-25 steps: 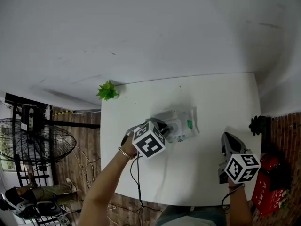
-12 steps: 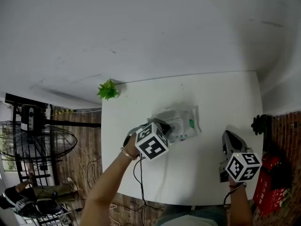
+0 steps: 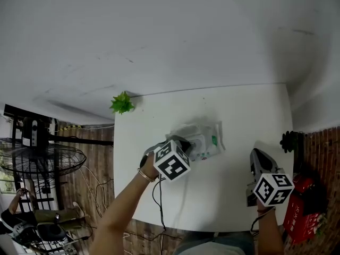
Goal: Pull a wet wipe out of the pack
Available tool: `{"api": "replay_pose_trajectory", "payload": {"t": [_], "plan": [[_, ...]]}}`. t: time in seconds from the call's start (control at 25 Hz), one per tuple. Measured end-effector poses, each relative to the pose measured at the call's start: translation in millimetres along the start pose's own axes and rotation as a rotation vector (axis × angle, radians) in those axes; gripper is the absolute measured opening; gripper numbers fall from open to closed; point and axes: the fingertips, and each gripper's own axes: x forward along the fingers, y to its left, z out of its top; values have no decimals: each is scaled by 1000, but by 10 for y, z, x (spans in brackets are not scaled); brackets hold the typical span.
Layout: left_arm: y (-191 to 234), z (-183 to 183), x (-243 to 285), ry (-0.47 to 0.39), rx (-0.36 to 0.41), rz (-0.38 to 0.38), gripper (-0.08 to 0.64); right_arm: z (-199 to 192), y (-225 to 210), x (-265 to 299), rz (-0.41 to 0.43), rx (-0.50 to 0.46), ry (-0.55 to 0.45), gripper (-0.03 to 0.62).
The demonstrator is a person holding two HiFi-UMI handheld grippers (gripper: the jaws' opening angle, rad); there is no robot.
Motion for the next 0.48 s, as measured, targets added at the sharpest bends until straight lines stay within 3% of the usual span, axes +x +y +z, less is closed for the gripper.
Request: {"api": "replay_pose_trajectory", "payload": {"t": [0.48], "plan": [[43,-10,-93,-18,-35,53,11,52,8,-184,-10,-2,-25,2]]}}
